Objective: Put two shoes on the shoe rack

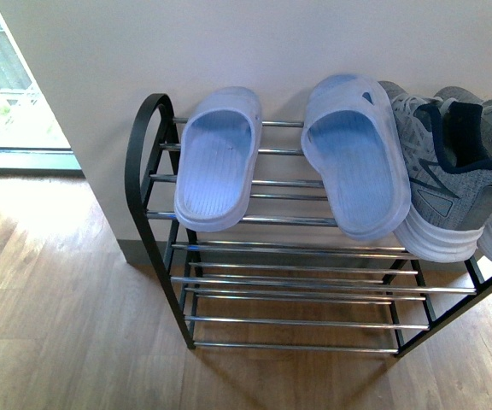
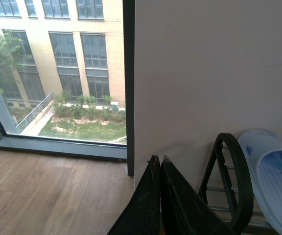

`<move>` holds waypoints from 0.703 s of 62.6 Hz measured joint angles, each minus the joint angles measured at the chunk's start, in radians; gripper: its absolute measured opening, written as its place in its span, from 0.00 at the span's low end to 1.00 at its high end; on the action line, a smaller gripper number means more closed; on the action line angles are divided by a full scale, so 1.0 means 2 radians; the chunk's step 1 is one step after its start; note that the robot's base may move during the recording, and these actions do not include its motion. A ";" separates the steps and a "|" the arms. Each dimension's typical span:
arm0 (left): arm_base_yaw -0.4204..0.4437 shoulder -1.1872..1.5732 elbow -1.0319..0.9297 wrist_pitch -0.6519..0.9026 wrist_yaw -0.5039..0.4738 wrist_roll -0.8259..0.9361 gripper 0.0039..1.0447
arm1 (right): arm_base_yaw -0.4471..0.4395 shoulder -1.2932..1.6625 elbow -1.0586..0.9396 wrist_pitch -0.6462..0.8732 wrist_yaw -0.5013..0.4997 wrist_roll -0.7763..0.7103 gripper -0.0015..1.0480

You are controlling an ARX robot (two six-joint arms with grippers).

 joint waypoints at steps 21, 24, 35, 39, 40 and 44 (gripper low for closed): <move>0.000 -0.120 -0.008 -0.102 0.000 0.000 0.01 | 0.000 0.000 0.000 0.000 0.000 0.000 0.91; 0.000 -0.134 -0.008 -0.114 0.000 0.000 0.01 | 0.000 0.000 0.000 0.000 0.000 0.000 0.91; 0.000 -0.192 -0.009 -0.168 0.000 0.000 0.01 | 0.000 0.000 0.000 0.000 0.000 0.000 0.91; 0.000 -0.208 -0.009 -0.184 0.000 0.000 0.01 | 0.000 0.000 0.000 0.000 0.000 0.000 0.91; 0.000 -0.211 -0.009 -0.186 0.000 0.000 0.01 | 0.000 0.000 0.000 0.000 0.000 0.000 0.91; 0.000 -0.228 -0.009 -0.203 0.000 0.000 0.01 | 0.000 0.000 0.000 0.000 0.000 0.000 0.91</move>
